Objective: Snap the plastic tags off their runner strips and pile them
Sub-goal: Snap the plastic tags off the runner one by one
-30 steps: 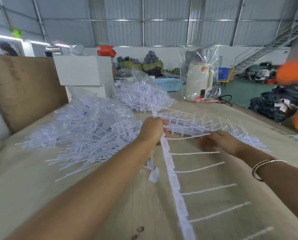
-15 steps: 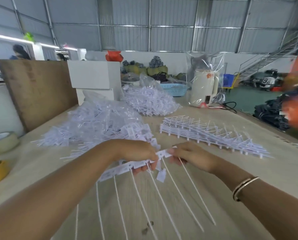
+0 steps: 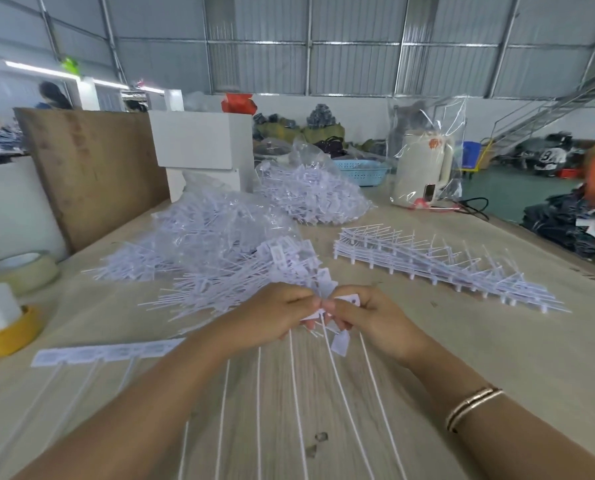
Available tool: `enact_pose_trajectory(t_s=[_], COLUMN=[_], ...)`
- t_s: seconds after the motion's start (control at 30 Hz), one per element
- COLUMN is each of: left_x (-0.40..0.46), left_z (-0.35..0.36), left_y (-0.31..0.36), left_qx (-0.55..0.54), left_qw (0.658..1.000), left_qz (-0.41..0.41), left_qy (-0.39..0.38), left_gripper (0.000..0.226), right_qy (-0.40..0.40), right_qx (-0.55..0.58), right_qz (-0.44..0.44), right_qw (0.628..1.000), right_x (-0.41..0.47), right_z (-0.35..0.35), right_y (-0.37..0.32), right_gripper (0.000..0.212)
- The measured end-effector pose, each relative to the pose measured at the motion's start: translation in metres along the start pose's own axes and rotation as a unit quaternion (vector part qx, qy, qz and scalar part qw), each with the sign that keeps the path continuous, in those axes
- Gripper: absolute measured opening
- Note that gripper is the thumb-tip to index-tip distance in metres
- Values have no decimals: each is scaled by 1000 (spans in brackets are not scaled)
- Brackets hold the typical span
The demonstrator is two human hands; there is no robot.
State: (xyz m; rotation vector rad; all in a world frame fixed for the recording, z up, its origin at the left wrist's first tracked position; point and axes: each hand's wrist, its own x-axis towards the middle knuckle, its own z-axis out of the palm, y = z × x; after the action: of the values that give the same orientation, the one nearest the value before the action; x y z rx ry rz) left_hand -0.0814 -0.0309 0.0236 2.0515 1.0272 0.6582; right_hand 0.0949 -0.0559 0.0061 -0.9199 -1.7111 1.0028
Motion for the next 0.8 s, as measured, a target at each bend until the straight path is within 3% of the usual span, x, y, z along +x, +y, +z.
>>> enact_pose_trajectory(t_s=[0.17, 0.23, 0.3, 0.4, 0.5, 0.57, 0.63, 0.73, 0.8], left_x=[-6, -7, -8, -8, -3, 1, 1, -3, -8], left_z=[3, -4, -8, -11, -10, -10, -8, -2, 4], left_y=[0, -2, -5, -5, -3, -6, -13, -23, -25], left_qx=[-184, -203, -153, -92, 40, 135, 162, 210, 241], left_qw=[976, 971, 982, 994, 998, 987, 981, 973, 966], left_qz=[53, 57, 53, 37, 44, 69, 80, 61, 69], left_qy=[102, 113, 101, 39, 17, 47, 73, 68, 60], left_gripper=[45, 49, 51, 43, 31, 31, 30, 16, 29], right_qy=[119, 142, 96, 29, 41, 66, 72, 108, 161], right_qx=[55, 80, 74, 1, -116, -228, -317, -310, -209], right_qz=[-86, -107, -92, 8, 59, 52, 44, 32, 8], right_qw=[988, 981, 988, 1000, 991, 970, 945, 944, 965], right_x=[0, 1, -1, -2, -1, 0, 1, 4, 3], right_z=[11, 5, -2, -5, 2, 5, 7, 6, 8], right_y=[-4, -4, -1, 14, 25, 27, 27, 27, 21], right_gripper=[26, 29, 31, 28, 24, 30, 28, 15, 29])
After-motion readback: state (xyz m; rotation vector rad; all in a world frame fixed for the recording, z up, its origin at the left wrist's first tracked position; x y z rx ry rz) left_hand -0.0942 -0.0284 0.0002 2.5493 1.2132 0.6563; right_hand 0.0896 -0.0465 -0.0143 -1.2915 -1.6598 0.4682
